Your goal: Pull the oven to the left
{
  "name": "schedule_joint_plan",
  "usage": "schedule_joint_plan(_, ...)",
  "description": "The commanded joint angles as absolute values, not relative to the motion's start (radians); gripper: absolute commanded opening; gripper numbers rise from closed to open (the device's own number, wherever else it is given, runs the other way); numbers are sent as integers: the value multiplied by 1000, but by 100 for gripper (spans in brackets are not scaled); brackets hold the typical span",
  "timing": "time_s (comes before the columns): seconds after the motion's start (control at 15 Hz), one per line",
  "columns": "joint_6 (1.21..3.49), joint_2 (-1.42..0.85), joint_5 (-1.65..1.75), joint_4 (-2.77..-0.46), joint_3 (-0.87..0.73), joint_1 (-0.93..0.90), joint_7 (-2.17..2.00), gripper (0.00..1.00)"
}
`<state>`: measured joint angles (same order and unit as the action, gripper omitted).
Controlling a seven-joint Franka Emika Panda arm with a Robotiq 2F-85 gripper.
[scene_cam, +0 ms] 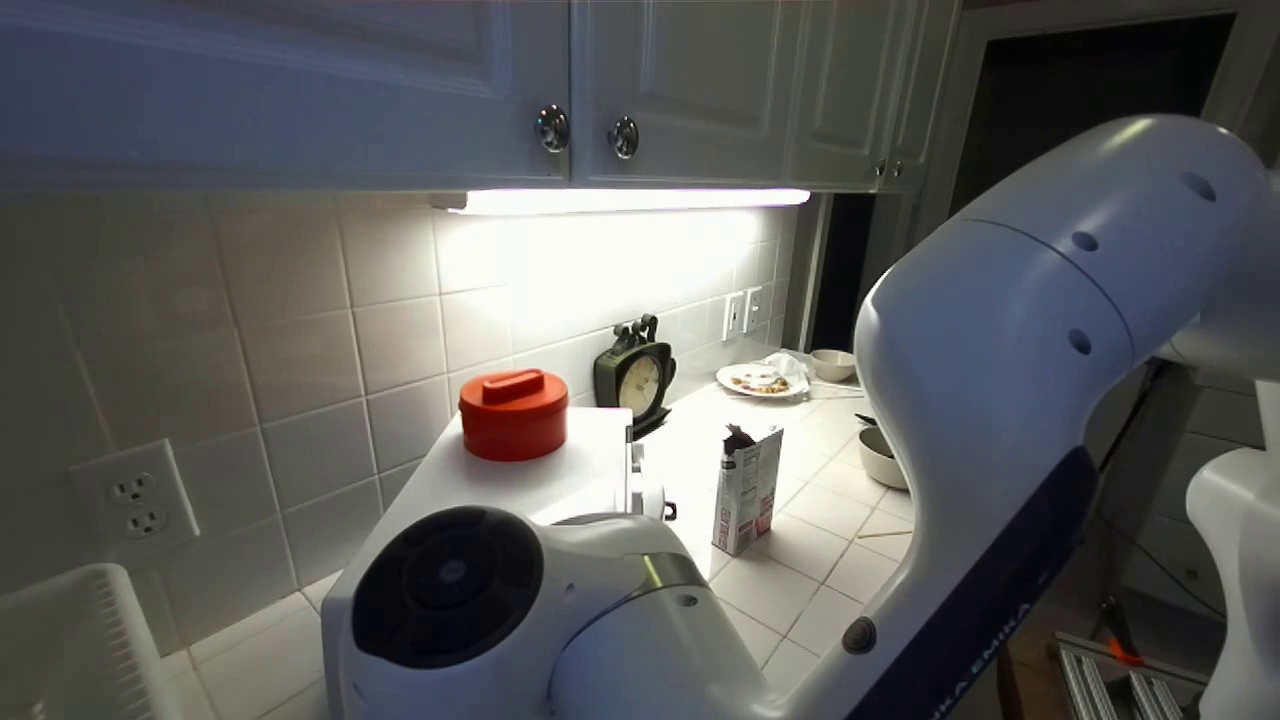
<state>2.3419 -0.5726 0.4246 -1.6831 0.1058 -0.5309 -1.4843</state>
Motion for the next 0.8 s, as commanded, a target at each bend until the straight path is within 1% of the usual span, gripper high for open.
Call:
schedule_joint_plan(0.0, 2342, -601, 424, -1642, 99, -546, -1439, 31)
schedule_joint_plan(0.13, 2337, -596, 411, -1639, 107, -546, -1412, 18)
schedule_joint_plan(0.2, 2336, -593, 400, -1637, 113, -545, -1399, 10)
schedule_joint_plan(0.27, 2334, -590, 389, -1638, 119, -546, -1385, 4)
schedule_joint_plan(0.33, 2334, -587, 375, -1639, 129, -544, -1370, 1)
schedule_joint_plan(0.4, 2335, -583, 361, -1640, 139, -542, -1357, 0)
schedule_joint_plan(0.53, 2345, -570, 318, -1649, 169, -536, -1316, 3)
schedule_joint_plan(0.73, 2358, -549, 254, -1658, 200, -532, -1261, 3)
